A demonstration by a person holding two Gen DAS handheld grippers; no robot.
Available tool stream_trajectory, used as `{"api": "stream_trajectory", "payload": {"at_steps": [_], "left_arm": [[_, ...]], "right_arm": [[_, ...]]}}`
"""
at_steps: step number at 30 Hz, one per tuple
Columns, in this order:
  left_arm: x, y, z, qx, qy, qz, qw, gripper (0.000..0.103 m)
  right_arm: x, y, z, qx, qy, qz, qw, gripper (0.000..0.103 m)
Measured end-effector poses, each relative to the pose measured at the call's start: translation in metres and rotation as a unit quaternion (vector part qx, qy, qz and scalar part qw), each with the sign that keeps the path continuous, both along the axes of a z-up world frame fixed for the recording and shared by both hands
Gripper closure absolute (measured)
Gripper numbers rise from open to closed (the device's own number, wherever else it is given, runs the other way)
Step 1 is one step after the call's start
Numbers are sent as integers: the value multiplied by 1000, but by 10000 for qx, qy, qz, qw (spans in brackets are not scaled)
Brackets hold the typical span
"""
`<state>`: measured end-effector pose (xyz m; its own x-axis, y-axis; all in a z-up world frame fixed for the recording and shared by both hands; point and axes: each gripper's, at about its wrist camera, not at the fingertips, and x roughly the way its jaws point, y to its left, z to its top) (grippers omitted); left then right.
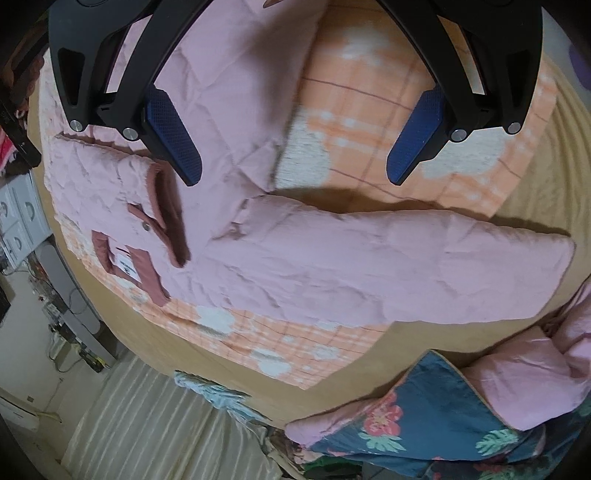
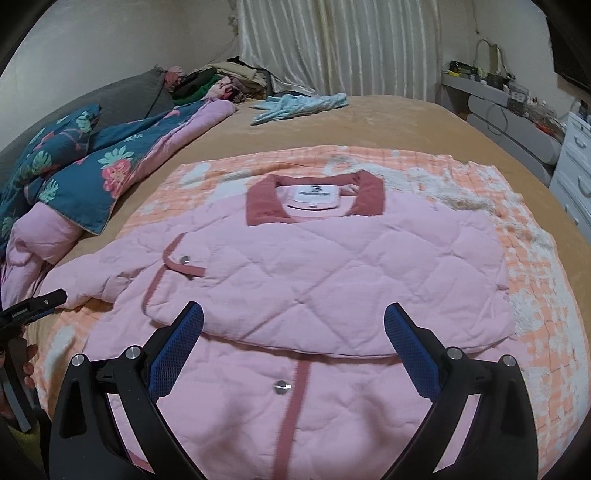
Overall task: Fold large clothes
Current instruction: 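Move the left gripper along the jacket to the other sleeve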
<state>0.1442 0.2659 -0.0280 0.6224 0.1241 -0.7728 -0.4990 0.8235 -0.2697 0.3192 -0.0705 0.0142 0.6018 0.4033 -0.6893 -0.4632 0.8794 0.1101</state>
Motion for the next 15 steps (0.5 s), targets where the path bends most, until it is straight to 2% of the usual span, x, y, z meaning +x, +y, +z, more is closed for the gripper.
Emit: {"api": "stream_trajectory", "payload": {"at_steps": [3,15], "left_arm": [[-8,12,-1,79,26,174,9998,9],[-30,52,-7,-123,-107,705,9974,9]], "right_arm": [[-6,15,4,-10,-42,115,9999,5],[-29,79,24,-67,-250,564,9981,5]]}}
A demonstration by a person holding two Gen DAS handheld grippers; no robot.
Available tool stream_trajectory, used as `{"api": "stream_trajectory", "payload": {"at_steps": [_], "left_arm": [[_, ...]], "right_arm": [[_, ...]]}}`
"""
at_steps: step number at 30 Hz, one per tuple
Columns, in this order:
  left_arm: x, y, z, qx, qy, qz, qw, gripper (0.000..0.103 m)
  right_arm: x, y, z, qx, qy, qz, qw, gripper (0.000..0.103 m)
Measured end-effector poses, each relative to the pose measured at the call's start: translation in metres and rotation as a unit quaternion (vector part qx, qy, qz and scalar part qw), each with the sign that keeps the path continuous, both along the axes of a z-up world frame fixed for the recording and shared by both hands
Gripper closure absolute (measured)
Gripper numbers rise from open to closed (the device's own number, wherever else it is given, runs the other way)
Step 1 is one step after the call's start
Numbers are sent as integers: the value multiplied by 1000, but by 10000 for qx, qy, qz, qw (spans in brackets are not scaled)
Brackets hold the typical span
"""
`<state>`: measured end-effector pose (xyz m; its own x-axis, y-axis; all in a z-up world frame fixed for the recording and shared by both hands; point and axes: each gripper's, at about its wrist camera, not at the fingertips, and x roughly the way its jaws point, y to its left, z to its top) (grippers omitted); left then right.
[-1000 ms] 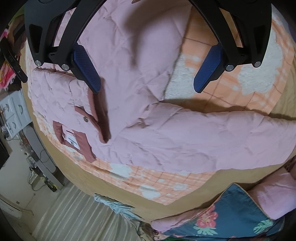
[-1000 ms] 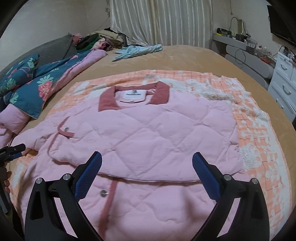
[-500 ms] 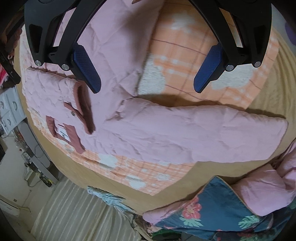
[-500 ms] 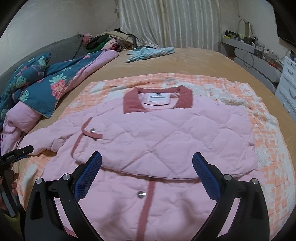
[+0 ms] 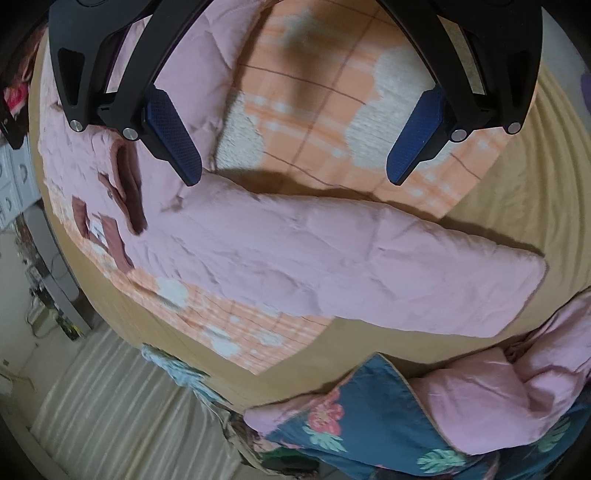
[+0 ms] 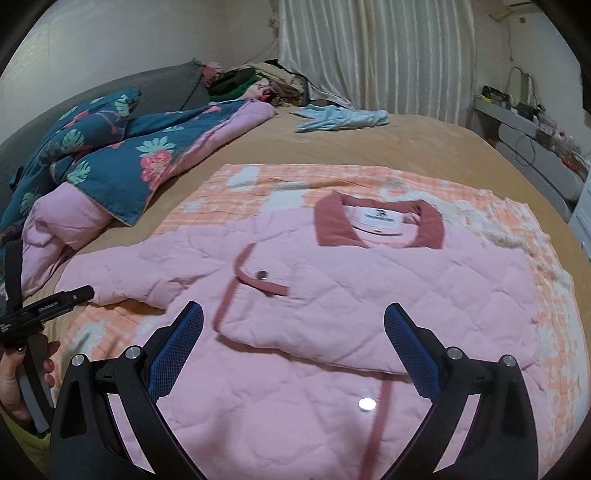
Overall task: Fold large clothes
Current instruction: 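Move the left gripper along the jacket to the other sleeve, then close the left gripper on the ribbed mauve cuff of that sleeve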
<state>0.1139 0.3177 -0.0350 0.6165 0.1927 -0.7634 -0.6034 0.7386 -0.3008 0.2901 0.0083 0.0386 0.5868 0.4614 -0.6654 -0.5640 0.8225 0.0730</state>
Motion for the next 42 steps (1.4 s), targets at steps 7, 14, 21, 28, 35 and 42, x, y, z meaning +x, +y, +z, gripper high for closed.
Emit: {"api": "stream_trajectory", "payload": {"at_steps": [7,14,21,28,35,42], "left_arm": [[-9,25,-8,-155,24,348,9993,9],[-13,45,-18,-284,115,661,9973,9],[-19,75,-28,-555,104,1163,9916,9],[-23,100,-38,-709,154,1625,9840,9],[-32,122,-49,-943,49,2056,9741,9],[-30,156,-75,-1370,17,2446,9599,9]], "right_arm": [[-11,38,5,-1,-15,300,9995,5],[-17,76,9,-152,-123,623,9979,5],[-22,120,-3,-282,-80,996,9946,5],[-26,154,-14,-405,1,1243,9914,5],[-26,175,-18,-433,33,1375,9895,5],[-24,169,-31,-335,247,1318,9904,5]]}}
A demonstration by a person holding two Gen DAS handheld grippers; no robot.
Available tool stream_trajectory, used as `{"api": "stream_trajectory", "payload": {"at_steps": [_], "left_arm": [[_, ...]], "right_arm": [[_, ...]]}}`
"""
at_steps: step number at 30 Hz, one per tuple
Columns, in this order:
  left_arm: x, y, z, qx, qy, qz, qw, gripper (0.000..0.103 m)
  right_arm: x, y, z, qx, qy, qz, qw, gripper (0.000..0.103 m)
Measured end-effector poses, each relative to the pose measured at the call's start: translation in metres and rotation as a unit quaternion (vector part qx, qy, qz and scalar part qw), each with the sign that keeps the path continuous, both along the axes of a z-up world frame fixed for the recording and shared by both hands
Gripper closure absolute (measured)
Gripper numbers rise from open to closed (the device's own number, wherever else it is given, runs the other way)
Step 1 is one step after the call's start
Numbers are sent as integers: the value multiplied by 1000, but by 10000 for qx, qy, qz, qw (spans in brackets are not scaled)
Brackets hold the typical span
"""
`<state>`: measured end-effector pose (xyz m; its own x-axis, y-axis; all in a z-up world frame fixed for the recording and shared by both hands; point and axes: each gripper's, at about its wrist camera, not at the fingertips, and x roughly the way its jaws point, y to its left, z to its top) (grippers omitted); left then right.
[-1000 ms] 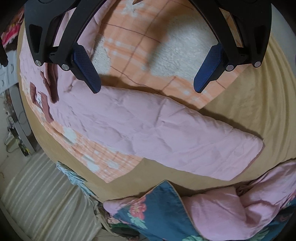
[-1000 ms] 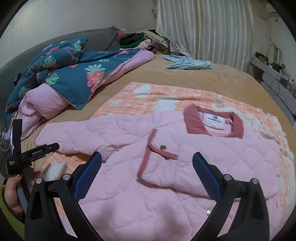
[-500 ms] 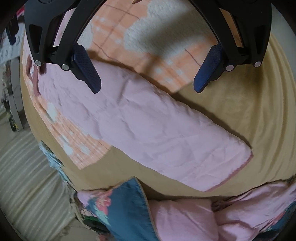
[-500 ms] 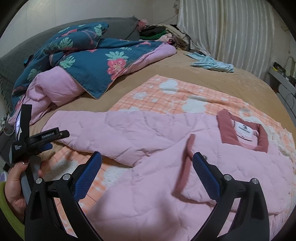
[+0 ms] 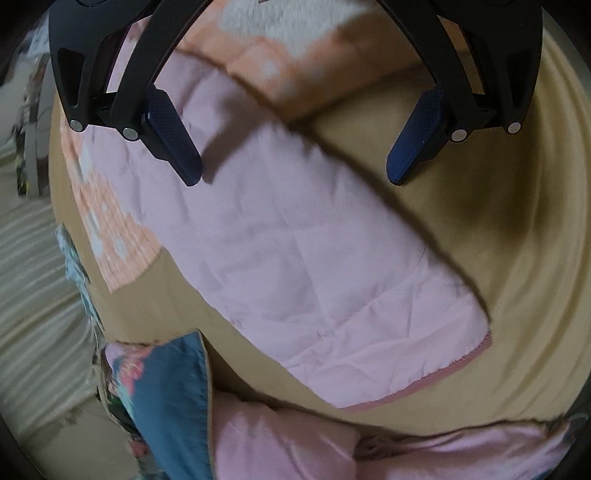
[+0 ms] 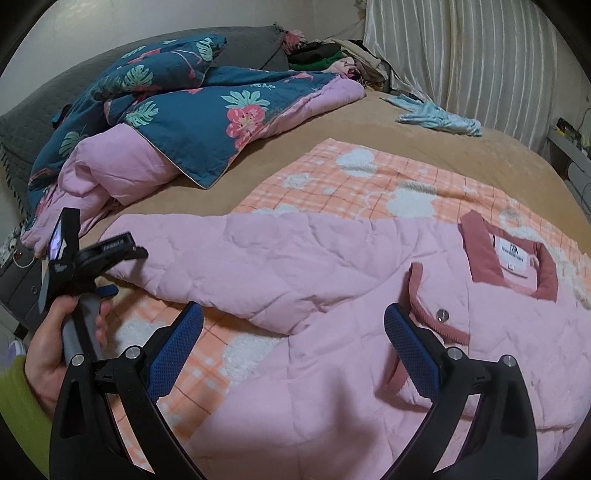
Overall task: Fold large clothes
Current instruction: 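Close the left gripper on the ribbed mauve cuff of that sleeve, then lift the held sleeve up off the bed with the left gripper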
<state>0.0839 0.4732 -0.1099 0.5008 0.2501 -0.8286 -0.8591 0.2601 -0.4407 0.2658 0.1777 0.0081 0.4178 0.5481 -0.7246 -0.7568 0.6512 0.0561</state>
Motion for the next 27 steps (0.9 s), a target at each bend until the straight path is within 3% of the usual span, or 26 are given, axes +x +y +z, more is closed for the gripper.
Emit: {"api": "stream_trajectory", "payload": {"at_steps": [7,10,12,15,24,27], "left_arm": [[-5,27,-4,51,-422,259,9988,11],[-11,31,-3,48,-426,435,9981,31],[-14,31,0,92,-475,451,9978,63],[-18,27,15,344,-731,416,9959,82],[-28,-8,88,1267,-1634,30,9784,93],[-32,-25,107,1565,-1751,-119,9720,93]], "right_arm": [[5,-18,-2,43,25,-168,9998,5],[8,-25,-4,55,64,-248,9997,5],[9,-30,-4,49,64,-299,9995,5],[10,-39,-4,77,107,-390,9992,5],[3,-73,6,216,31,-577,9981,5],[3,-87,10,220,60,-670,9975,5]]}}
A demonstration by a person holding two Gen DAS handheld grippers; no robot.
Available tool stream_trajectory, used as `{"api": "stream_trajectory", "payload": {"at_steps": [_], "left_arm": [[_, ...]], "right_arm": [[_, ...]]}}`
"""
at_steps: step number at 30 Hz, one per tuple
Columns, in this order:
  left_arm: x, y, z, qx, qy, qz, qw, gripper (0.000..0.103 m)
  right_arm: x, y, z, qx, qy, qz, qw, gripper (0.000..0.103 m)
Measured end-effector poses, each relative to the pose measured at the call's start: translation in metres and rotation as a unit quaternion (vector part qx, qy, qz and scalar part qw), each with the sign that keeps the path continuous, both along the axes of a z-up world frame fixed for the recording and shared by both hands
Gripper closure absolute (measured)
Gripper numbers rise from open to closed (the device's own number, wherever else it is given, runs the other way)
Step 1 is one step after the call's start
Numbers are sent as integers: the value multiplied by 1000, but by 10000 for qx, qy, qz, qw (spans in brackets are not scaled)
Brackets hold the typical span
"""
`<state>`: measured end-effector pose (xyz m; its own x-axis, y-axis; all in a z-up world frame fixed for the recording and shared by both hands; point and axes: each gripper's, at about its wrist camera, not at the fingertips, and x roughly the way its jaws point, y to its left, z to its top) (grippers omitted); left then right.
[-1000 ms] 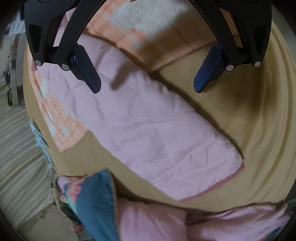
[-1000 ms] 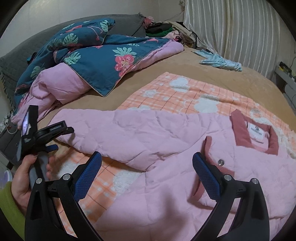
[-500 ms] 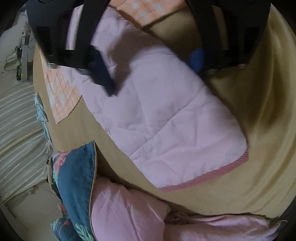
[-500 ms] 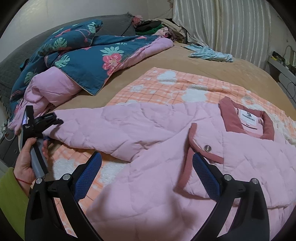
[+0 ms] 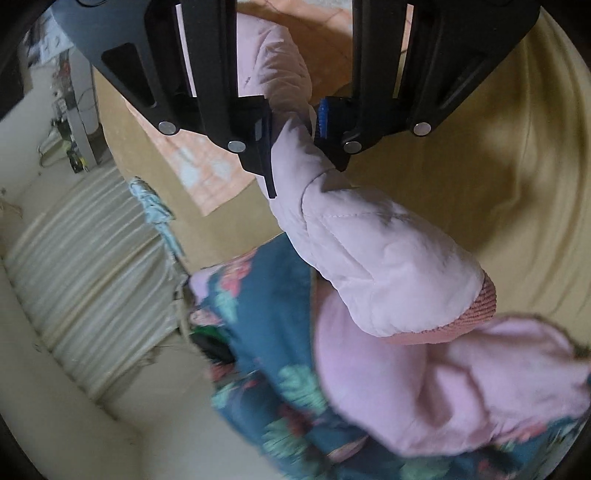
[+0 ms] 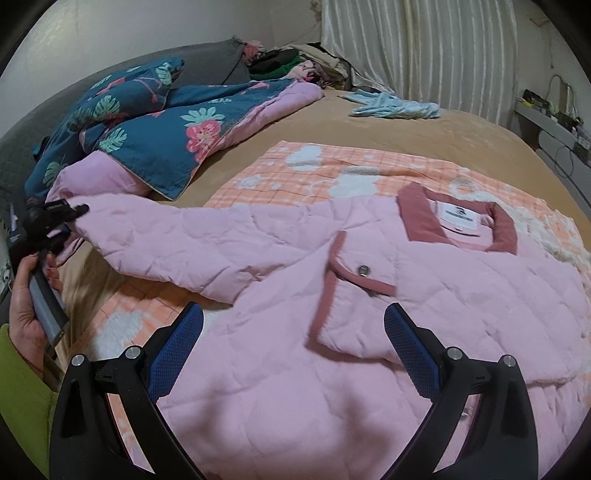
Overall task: Fold large clothes
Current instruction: 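Lift the held sleeve up off the bed with the left gripper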
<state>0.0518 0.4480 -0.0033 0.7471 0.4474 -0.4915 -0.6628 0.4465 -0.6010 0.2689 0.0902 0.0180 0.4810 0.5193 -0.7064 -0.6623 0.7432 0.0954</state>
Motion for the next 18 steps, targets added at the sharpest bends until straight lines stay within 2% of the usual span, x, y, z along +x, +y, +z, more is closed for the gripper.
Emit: {"api": "stream_trajectory", "payload": {"at_steps": [6,18], "left_arm": [[-3,-45,39,468,-208,-308,9982,94],[20,-101,97,1066,-203,-815,9907,95]], "right_arm": [[1,-37,16,46,-108,-218,9997,5],[-2,-96,42,182,-274,-433,9985,5]]}}
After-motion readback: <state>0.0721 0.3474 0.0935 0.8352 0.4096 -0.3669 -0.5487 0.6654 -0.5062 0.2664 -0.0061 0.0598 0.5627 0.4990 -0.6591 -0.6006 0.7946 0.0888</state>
